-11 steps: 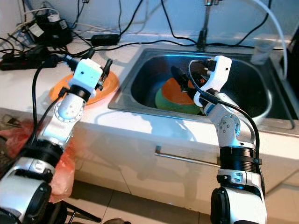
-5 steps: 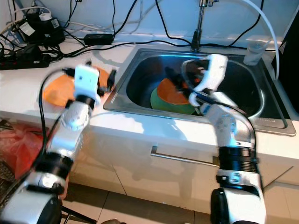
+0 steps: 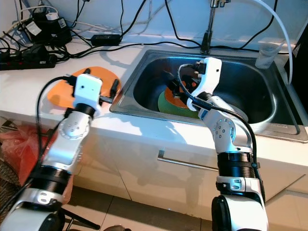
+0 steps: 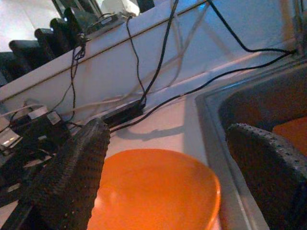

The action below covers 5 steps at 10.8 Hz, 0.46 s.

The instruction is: Kitchen organization

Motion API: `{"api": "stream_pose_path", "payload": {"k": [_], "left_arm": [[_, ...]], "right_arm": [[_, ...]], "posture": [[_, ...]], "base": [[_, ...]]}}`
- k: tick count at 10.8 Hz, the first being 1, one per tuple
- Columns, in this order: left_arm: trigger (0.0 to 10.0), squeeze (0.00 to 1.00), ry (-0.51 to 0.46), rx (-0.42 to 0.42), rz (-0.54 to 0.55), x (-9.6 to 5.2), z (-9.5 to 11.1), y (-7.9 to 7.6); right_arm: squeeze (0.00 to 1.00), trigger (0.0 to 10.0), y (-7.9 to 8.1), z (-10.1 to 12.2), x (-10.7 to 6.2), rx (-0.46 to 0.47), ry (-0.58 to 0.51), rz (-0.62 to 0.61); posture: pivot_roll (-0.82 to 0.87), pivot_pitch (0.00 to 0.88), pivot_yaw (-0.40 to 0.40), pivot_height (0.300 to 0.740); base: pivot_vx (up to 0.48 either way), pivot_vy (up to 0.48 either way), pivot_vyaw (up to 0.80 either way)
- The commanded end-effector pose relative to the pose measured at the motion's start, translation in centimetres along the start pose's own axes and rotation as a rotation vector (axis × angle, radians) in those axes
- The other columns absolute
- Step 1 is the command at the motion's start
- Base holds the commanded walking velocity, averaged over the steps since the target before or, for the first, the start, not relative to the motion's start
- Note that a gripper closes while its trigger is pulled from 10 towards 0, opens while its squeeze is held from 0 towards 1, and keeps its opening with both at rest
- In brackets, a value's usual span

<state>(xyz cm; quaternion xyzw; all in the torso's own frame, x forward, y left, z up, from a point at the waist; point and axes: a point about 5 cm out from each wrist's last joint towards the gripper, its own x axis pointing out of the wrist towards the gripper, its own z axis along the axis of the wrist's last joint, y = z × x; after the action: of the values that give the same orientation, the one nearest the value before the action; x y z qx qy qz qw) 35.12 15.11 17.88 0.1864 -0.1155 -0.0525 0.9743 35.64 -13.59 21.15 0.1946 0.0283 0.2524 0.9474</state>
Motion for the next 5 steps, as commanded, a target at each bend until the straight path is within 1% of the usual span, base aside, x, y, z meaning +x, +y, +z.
{"api": "stream_pose_path", "payload": {"k": [1,2,3,5], "left_arm": [[10.0,1.00,0.029,0.047,-0.018,-0.3,-0.4,0.3],[10.0,1.00,0.054,0.055,-0.012,-0.4,-0.9,0.7],[10.0,1.00,0.093,0.079,-0.043,-0.7,-1.6,1.1],[10.0,1.00,0.113,0.102,-0.079,-1.1,-1.9,1.2]], "right_arm": [[1.00,10.0,0.3,0.2,-0.1,-0.009,-0.002,0.014],[1.00,10.0,0.3,0.3,-0.2,-0.011,-0.001,0.020],[1.00,10.0,0.4,0.3,-0.3,-0.013,0.005,0.025],[1.00,10.0,0.4,0.2,-0.6,-0.015,0.014,0.025]], "posture": [[0.09,0.000,0.046,0.740],[0.09,0.000,0.044,0.740],[0.09,0.000,0.039,0.740],[0.09,0.000,0.038,0.740]], "base": [[0.000,0.000,0.00],[0.000,0.000,0.00],[0.000,0.000,0.00],[0.000,0.000,0.00]]}}
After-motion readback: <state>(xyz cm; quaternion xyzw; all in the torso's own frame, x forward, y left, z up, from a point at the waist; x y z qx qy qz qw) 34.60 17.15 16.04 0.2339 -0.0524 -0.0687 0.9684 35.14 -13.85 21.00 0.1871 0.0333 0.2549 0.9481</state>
